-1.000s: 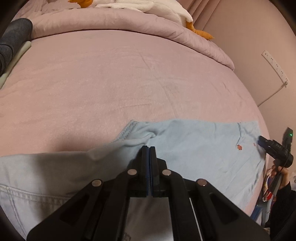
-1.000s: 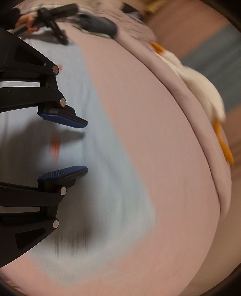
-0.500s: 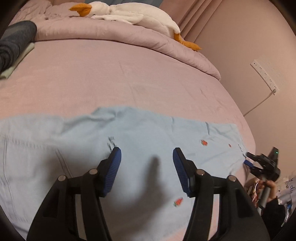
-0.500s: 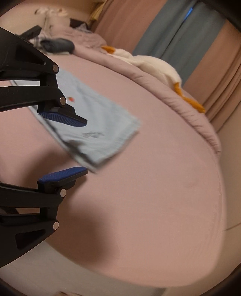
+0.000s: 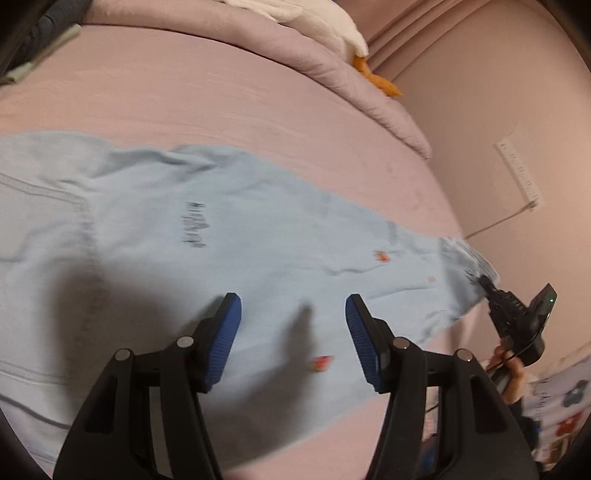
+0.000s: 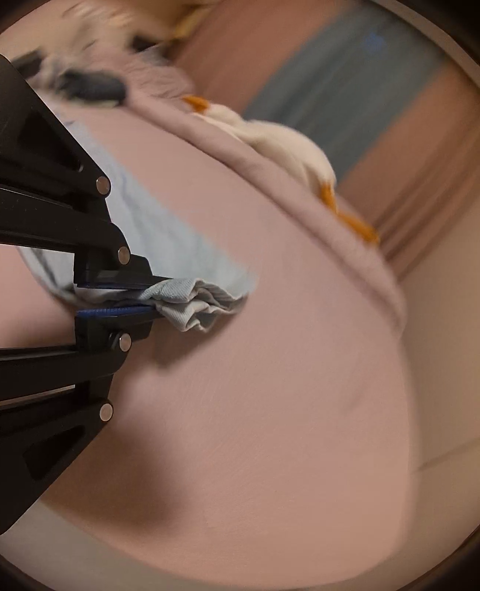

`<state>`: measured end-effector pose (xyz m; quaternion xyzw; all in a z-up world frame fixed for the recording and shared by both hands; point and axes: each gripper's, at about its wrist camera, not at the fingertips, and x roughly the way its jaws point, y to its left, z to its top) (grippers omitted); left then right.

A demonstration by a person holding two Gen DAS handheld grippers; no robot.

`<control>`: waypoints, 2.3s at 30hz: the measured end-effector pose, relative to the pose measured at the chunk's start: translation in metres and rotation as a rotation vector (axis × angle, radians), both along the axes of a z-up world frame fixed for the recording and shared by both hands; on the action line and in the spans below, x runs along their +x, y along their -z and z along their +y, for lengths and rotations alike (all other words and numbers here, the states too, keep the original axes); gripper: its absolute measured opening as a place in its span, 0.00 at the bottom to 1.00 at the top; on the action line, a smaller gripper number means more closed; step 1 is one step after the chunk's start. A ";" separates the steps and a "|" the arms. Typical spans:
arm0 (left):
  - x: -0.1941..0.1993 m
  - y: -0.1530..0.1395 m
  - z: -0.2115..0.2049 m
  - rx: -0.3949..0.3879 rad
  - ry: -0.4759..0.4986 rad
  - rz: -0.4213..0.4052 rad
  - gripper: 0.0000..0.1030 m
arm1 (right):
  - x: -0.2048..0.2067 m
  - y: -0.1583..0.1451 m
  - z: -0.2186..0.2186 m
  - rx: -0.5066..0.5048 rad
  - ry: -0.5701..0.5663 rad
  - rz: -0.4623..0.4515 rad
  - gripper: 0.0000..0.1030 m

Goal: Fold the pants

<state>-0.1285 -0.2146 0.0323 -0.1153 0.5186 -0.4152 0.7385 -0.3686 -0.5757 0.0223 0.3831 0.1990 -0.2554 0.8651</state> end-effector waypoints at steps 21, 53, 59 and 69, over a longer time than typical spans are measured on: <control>-0.001 0.024 -0.060 -0.307 0.076 0.355 0.33 | 0.134 -0.002 0.272 -0.715 -0.737 0.197 0.10; 0.000 -0.023 0.022 0.039 -0.018 -0.210 0.43 | 0.137 -0.011 0.180 -0.332 -0.754 0.117 0.34; -0.003 -0.011 -0.031 0.025 0.059 -0.180 0.38 | 0.132 0.007 0.158 -0.318 -0.653 0.216 0.34; -0.012 0.024 0.010 0.073 0.011 -0.091 0.15 | 0.141 0.013 0.179 -0.333 -0.699 0.339 0.34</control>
